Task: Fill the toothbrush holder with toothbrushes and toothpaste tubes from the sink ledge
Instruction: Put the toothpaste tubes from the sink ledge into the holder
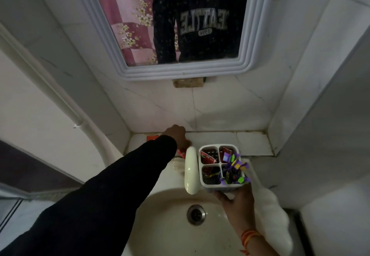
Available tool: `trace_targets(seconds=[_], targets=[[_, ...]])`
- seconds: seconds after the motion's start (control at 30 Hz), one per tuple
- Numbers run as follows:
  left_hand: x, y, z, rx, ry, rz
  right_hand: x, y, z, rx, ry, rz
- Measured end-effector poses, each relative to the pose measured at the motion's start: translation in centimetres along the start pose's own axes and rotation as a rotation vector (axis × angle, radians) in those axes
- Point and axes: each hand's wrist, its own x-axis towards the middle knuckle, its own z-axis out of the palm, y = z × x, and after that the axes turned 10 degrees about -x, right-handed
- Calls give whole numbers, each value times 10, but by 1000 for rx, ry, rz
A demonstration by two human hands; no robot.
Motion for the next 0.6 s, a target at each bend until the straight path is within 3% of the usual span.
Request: trace_targets(seconds=[0.37,0.6], targets=[[8,21,6,-299,103,-122,5,3,3,20,-55,38],[-38,38,-47,-296,203,217,5,2,2,-9,-61,32]])
